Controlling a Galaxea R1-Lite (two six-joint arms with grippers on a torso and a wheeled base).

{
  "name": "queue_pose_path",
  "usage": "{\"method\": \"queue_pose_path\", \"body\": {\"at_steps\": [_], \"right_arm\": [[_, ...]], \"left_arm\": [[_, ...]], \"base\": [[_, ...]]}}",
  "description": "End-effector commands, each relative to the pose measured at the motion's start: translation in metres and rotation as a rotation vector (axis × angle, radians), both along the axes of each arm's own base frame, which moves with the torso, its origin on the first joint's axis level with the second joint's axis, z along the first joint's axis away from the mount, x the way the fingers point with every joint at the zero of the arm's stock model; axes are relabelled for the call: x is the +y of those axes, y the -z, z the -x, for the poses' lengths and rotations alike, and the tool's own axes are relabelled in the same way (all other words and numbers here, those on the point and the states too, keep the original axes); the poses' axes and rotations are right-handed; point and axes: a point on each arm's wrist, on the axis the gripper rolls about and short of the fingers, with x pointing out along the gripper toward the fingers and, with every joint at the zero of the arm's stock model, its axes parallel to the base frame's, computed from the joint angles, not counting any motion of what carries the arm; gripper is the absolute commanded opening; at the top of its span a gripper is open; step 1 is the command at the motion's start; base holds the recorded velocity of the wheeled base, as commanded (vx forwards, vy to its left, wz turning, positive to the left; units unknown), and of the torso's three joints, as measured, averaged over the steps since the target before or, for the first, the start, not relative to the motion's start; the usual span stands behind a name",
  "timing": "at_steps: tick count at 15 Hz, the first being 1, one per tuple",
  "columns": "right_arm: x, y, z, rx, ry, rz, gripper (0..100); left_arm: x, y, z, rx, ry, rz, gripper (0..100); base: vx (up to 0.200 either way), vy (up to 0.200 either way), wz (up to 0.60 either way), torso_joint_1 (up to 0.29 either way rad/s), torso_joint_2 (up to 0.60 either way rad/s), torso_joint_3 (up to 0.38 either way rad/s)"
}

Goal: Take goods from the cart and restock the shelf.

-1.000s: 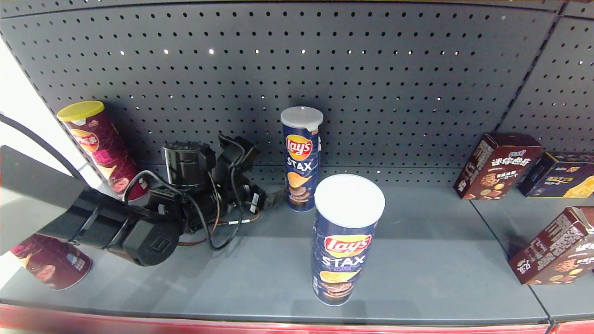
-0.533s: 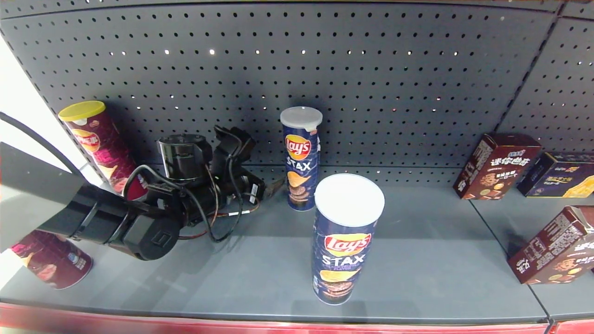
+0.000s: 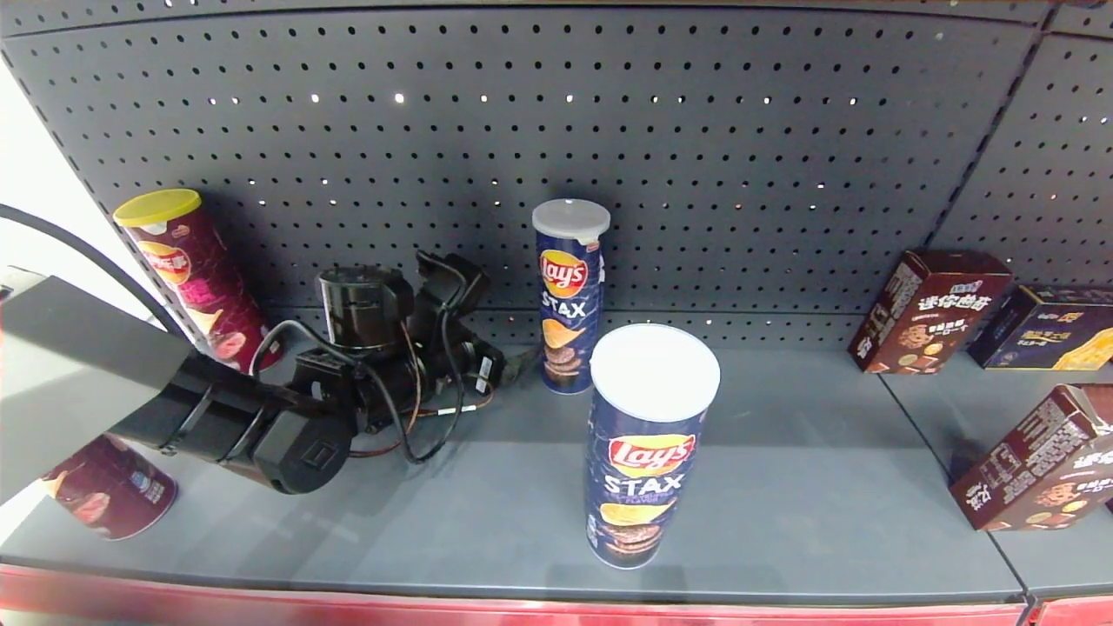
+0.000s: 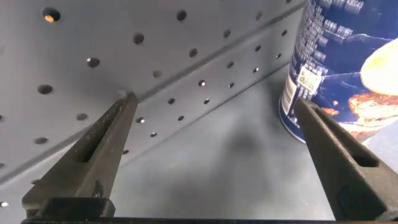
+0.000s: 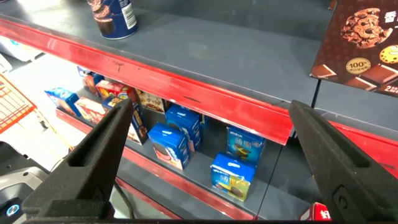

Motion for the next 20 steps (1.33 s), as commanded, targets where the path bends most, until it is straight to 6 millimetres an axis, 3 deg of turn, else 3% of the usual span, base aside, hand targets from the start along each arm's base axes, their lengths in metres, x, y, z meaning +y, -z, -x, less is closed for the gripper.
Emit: {"method": "queue_pose_path", "body": {"at_steps": [1,20], "right_arm": [[0.0,0.0,0.0,0.001,-0.001,0.001,100],[0.0,0.0,0.0,0.001,-0.001,0.001,100]], "left_arm": [[-0.004,0.005,0.0,0.012,0.008,-0.004,100],[-0.025,0.01,0.005,0.031,0.049,0.008,100]], "base": [[0.0,0.0,0.0,0.0,0.0,0.0],[0.0,0.0,0.0,0.0,0.0,0.0]]}}
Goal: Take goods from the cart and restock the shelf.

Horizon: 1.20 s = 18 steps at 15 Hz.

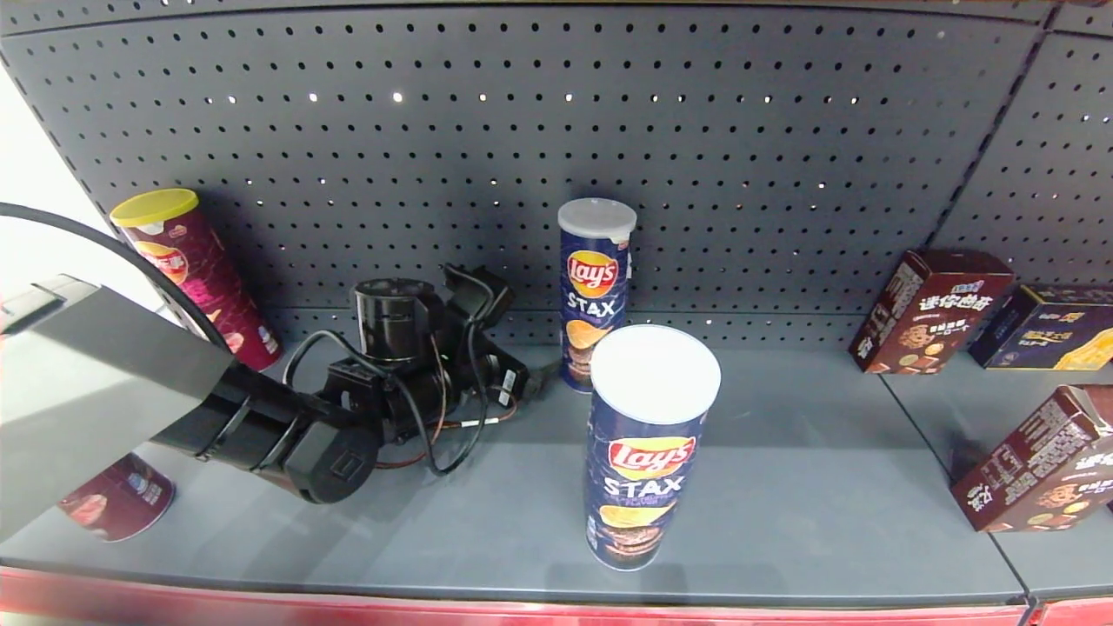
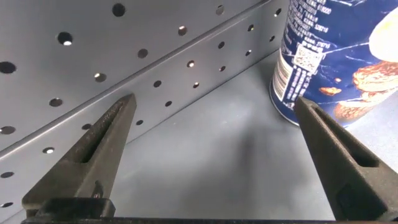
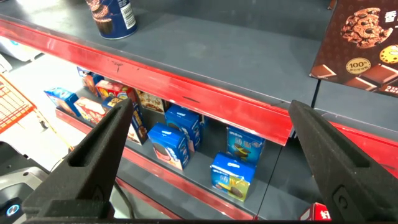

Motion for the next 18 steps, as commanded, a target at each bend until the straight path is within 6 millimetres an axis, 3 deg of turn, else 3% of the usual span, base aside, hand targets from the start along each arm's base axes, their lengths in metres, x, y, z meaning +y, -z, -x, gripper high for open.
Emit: {"method": "queue_pose_path", "body": {"at_steps": [1,18], "right_arm": [[0.0,0.0,-0.0001,0.002,-0.001,0.0,100],[0.0,0.0,-0.0001,0.002,-0.001,0.0,100]], "left_arm": [[-0.0007,0.0013,0.0,0.002,0.0,-0.001,100],[-0.0029,0.0022,-0.0042,-0.005,-0.013,-0.001,100]], "base": [[0.0,0.0,0.0,0.0,0.0,0.0],[0.0,0.0,0.0,0.0,0.0,0.0]]}}
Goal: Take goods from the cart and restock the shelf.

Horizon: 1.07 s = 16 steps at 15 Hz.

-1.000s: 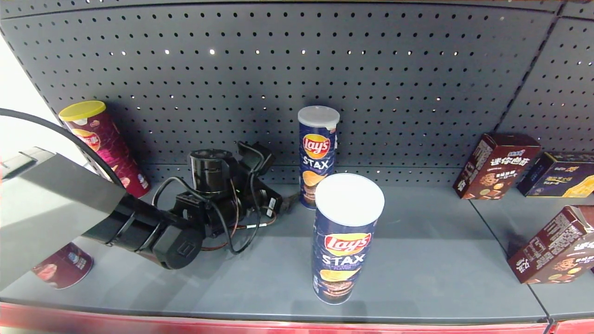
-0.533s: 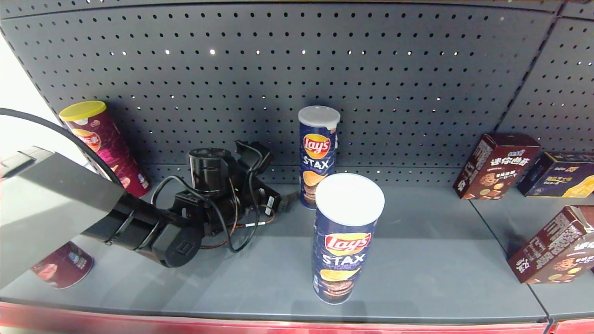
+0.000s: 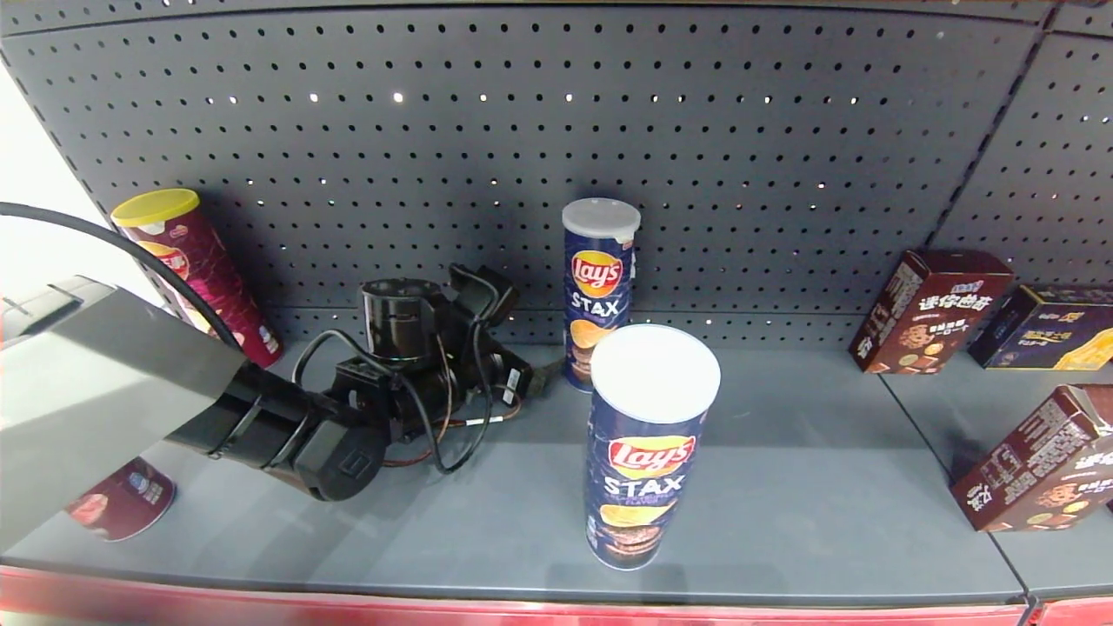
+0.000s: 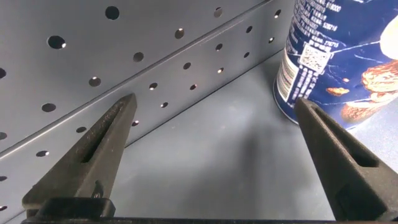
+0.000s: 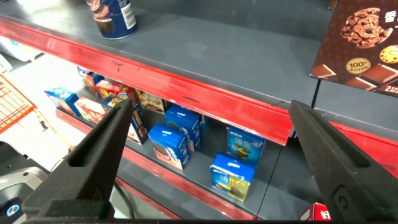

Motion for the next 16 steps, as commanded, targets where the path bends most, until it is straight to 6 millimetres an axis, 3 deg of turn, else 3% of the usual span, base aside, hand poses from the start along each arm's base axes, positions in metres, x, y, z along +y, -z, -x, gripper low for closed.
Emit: {"method": "queue_pose_path", "body": {"at_steps": [1,5,8,13,16], "right_arm": [[0.0,0.0,0.0,0.001,-0.001,0.002,100],[0.0,0.0,0.0,0.002,-0.001,0.001,100],[0.0,0.0,0.0,0.001,-0.001,0.002,100],[0.0,0.0,0.0,0.002,-0.001,0.001,100],[0.0,0.0,0.0,0.001,-0.001,0.002,100]], "left_arm": [[-0.001,0.001,0.0,0.002,0.002,-0.001,100],[0.0,0.003,0.005,0.012,0.006,-0.008,100],[0.01,-0.017,0.021,-0.021,-0.002,0.005,100],[0.047,-0.045,0.107,-0.06,-0.007,0.069,100],[0.072,-0.055,0.174,-0.103,0.016,0.104,100]], "base": [[0.0,0.0,0.0,0.0,0.0,0.0],[0.0,0.0,0.0,0.0,0.0,0.0],[0.0,0.0,0.0,0.0,0.0,0.0],[0.0,0.0,0.0,0.0,0.0,0.0],[0.0,0.0,0.0,0.0,0.0,0.0]]}}
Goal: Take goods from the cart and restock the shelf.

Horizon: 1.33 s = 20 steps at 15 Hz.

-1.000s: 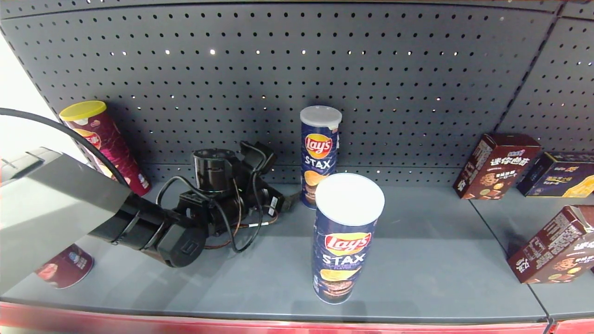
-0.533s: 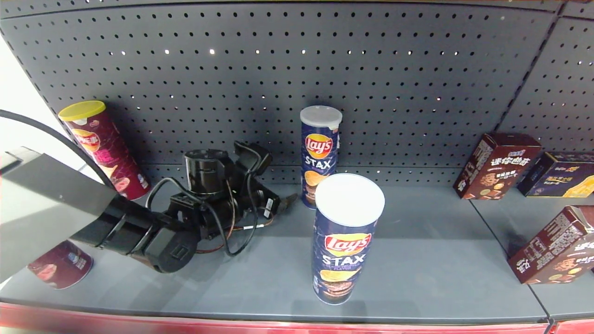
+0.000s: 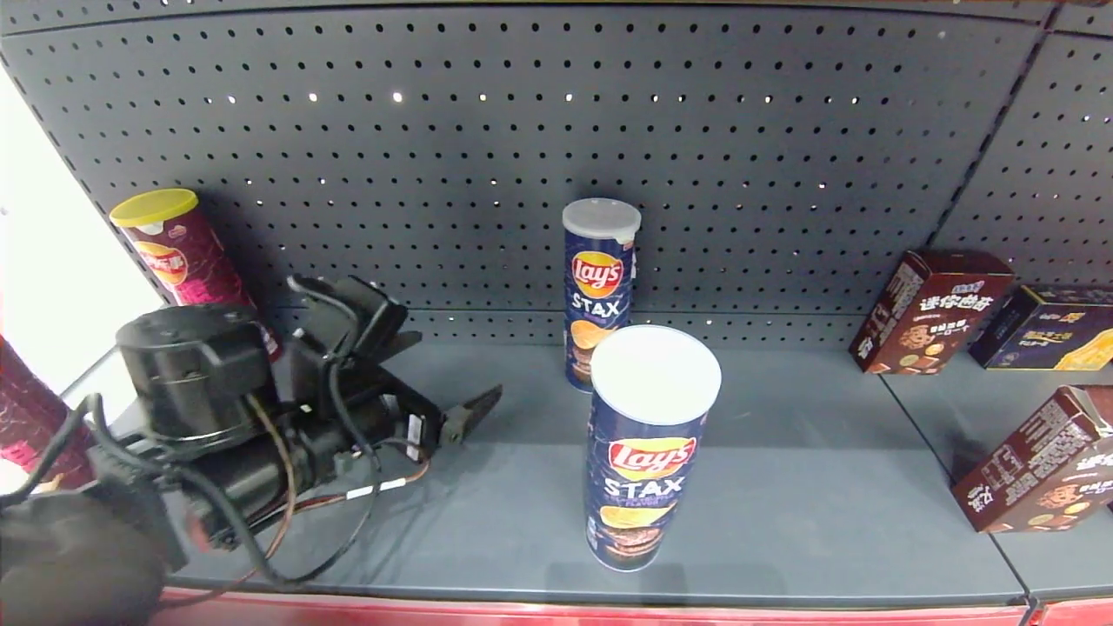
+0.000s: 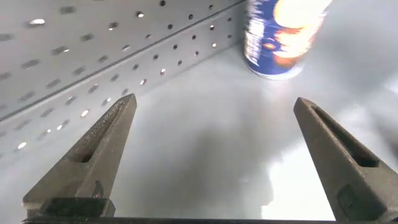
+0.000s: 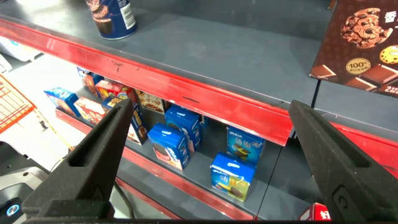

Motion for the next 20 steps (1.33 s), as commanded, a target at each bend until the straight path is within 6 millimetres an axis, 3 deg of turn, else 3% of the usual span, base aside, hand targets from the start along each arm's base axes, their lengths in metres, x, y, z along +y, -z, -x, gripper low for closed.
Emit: {"method": "queue_pose_path", "body": {"at_steps": [1,7,9,11,13,20], "right_arm": [[0.0,0.0,0.0,0.002,-0.001,0.0,100],[0.0,0.0,0.0,0.003,-0.001,0.001,100],[0.0,0.0,0.0,0.002,-0.001,0.0,100],[0.0,0.0,0.0,0.002,-0.001,0.0,100],[0.0,0.0,0.0,0.001,-0.001,0.002,100],[0.0,0.0,0.0,0.002,-0.001,0.0,100]], "left_arm": [[0.025,-0.016,0.067,-0.072,0.026,0.072,100],[0.06,0.013,0.174,-0.092,0.203,0.185,100],[0.069,0.021,0.188,-0.069,0.222,0.174,100],[0.086,0.032,0.204,-0.065,0.123,0.161,100],[0.106,0.061,0.237,-0.037,0.095,0.145,100],[0.11,0.083,0.249,0.017,-0.229,0.108,100]], "base": [[0.0,0.0,0.0,0.0,0.0,0.0],[0.0,0.0,0.0,0.0,0.0,0.0],[0.0,0.0,0.0,0.0,0.0,0.0],[0.0,0.0,0.0,0.0,0.0,0.0],[0.0,0.0,0.0,0.0,0.0,0.0],[0.0,0.0,0.0,0.0,0.0,0.0]]}}
